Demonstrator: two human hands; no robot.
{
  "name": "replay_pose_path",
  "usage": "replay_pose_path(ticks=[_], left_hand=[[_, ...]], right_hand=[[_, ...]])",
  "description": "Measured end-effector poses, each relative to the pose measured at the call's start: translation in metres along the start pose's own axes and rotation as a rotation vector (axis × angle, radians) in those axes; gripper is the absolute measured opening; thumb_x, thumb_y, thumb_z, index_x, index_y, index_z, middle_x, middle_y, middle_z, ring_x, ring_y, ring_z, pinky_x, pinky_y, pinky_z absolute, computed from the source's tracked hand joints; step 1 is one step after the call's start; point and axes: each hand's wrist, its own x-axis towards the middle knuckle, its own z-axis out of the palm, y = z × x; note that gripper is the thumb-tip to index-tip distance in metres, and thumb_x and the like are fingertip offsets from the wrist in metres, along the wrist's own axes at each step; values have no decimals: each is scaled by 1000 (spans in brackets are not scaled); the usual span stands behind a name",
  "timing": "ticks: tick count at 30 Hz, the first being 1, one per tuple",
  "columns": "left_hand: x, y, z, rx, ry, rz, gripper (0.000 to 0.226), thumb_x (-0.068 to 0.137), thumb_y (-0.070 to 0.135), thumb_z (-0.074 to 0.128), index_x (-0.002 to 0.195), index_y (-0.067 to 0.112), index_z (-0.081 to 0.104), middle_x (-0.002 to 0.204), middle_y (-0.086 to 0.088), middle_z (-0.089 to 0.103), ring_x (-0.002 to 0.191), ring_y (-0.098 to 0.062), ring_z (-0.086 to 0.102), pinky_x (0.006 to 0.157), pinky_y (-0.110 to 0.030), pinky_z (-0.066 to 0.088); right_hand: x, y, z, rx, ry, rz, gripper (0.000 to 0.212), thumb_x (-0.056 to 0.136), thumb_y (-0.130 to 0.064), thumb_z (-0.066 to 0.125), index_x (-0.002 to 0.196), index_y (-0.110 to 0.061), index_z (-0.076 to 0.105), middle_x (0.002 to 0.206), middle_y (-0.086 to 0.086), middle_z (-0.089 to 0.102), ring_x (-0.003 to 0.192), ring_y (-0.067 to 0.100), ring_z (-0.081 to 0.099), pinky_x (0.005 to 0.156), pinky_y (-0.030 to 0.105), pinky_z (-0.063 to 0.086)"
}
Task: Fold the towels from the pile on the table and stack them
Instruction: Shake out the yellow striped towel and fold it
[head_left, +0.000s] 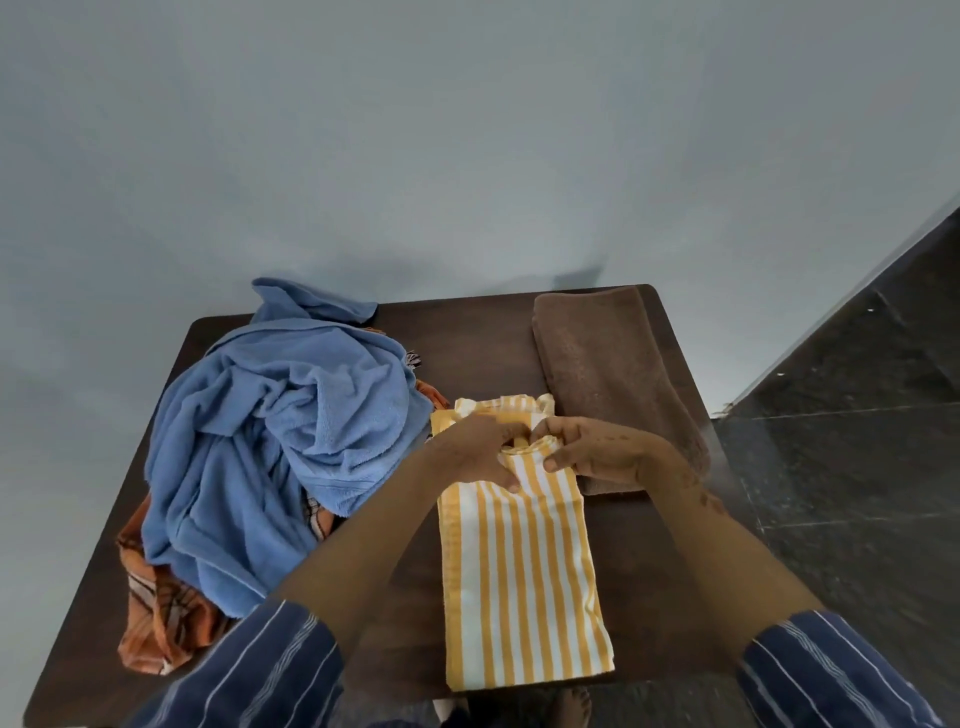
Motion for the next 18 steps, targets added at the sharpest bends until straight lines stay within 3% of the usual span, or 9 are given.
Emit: replay_pose_path(ticks=[1,3,6,10,12,14,18], left_hand=[[-4,4,-1,16,-55,-32,71,79,40,70,141,20,41,128,-4,58,118,-25,53,86,-25,39],[-15,15,4,89,-75,-80,63,85,42,63,139,17,44,126,-4,60,111,-23,57,77,-22,37],[-30,29,21,131,-64,-166,59,89,44,57,138,13,46,130,-5,57,116,-23,54,83,-25,39],[-46,47,52,104,-89,-249,55,89,41,57,135,12,48,128,-8,57,116,-25,53,89,-31,42],[-53,55,68,68,-118,-293,55,90,40,57,135,11,47,130,-9,55,118,-25,52,91,-32,42],[-63,63,83,-6,-142,-337,55,90,40,58,134,9,48,131,-10,54,119,-26,51,92,-32,41],[-84,70,88,-112,-152,-368,57,87,39,62,133,9,49,130,-11,55,118,-26,51,91,-32,40]], right_hand=[[-4,2,-2,-7,-5,-5,33,85,5,60,113,-13,57,108,4,62,100,18,62,89,33,50],[-9,9,-3,-71,15,6,37,85,0,62,118,-14,55,113,5,58,104,19,57,95,35,46],[-9,19,3,-277,2,70,52,81,-6,69,128,-19,50,130,1,51,119,18,52,104,32,43],[-6,36,16,-478,-119,179,62,76,-10,76,131,-18,49,134,0,50,123,18,50,106,37,42],[-5,45,21,-523,-137,228,55,76,-11,75,127,-18,54,133,0,52,123,20,49,110,40,38],[-9,53,28,-518,-148,272,49,80,-8,71,125,-16,56,133,1,53,127,20,46,111,36,34],[-28,61,37,-439,-214,242,54,82,-3,68,132,-11,49,137,4,48,127,19,45,110,34,36]])
